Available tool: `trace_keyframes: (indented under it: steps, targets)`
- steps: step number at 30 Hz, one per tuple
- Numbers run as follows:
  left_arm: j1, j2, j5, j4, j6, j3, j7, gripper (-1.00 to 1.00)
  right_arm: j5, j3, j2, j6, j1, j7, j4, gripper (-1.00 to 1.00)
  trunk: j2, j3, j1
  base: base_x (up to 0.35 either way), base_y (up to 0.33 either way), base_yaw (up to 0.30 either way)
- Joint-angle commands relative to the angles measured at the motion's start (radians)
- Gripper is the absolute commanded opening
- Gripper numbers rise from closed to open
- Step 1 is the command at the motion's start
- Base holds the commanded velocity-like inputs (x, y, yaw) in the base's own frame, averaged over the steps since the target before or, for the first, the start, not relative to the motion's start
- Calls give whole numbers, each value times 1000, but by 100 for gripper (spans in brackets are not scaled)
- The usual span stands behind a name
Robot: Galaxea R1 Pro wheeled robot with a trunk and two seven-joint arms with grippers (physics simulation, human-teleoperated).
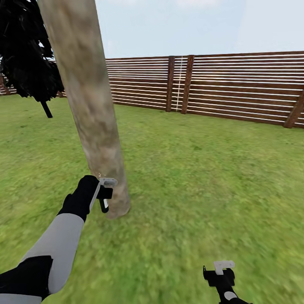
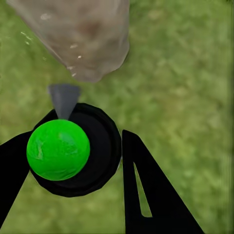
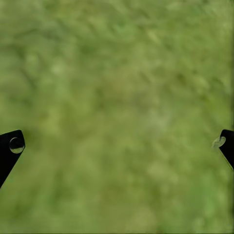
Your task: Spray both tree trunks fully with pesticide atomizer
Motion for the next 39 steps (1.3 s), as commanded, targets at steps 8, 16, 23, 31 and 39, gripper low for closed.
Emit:
trace_keyframes:
  steps: [8, 16, 23, 31, 39]
  targets:
    - [9, -16, -11, 0, 0, 8, -6, -100, -9, 9, 0, -1, 0, -2, -1, 100, 0, -1, 0, 208, -222, 220]
    - [15, 59, -15, 3, -2, 8, -3, -100, -8, 9, 0, -1, 0, -2, -1, 100, 0, -1, 0, 169, -219, 11]
    - [50, 79, -15, 10, -8, 17, 4, -100, -8, 9, 0, 0, 0, -2, -1, 100, 0, -1, 0, -196, -215, 0]
    - [136, 83, -11, 22, -22, 15, 8, -100, -8, 9, 0, 0, 0, -1, -1, 100, 0, -1, 0, 113, -100, 1]
    - [181, 102, -11, 36, -92, 11, 10, -100, -8, 9, 0, 0, 0, -1, -1, 100, 0, -1, 0, 2, -1, 166]
